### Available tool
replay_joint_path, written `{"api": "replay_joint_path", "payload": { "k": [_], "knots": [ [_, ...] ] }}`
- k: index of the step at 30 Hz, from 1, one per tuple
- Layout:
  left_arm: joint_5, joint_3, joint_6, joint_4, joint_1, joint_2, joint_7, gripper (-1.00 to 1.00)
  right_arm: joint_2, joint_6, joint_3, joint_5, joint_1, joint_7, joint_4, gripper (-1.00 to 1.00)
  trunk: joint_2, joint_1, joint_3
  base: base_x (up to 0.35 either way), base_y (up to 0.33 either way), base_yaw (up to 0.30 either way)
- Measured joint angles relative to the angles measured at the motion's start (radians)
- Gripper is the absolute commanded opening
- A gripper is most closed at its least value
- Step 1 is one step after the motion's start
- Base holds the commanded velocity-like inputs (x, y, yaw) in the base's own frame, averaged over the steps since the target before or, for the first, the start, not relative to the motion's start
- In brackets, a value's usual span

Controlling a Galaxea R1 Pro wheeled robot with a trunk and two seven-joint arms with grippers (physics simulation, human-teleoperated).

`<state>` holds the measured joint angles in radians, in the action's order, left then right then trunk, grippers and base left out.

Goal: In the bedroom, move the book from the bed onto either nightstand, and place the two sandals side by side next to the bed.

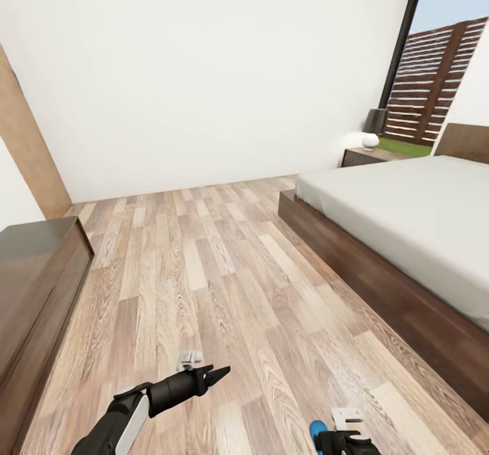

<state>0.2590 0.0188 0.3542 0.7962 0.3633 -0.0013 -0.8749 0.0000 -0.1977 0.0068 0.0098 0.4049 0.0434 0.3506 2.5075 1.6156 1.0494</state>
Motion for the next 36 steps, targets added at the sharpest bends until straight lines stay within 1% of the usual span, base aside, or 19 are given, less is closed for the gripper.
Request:
{"api": "replay_joint_path", "payload": {
  "k": [36],
  "knots": [
    [0.0, 0.0, 0.002, 0.0, 0.0, 0.0, 0.003, 1.0, -0.001, 0.0, -0.001, 0.0, 0.0, 0.0, 0.0, 1.0, 0.008, 0.016, 0.139, 0.0, 0.0, 0.0]
  ]
}}
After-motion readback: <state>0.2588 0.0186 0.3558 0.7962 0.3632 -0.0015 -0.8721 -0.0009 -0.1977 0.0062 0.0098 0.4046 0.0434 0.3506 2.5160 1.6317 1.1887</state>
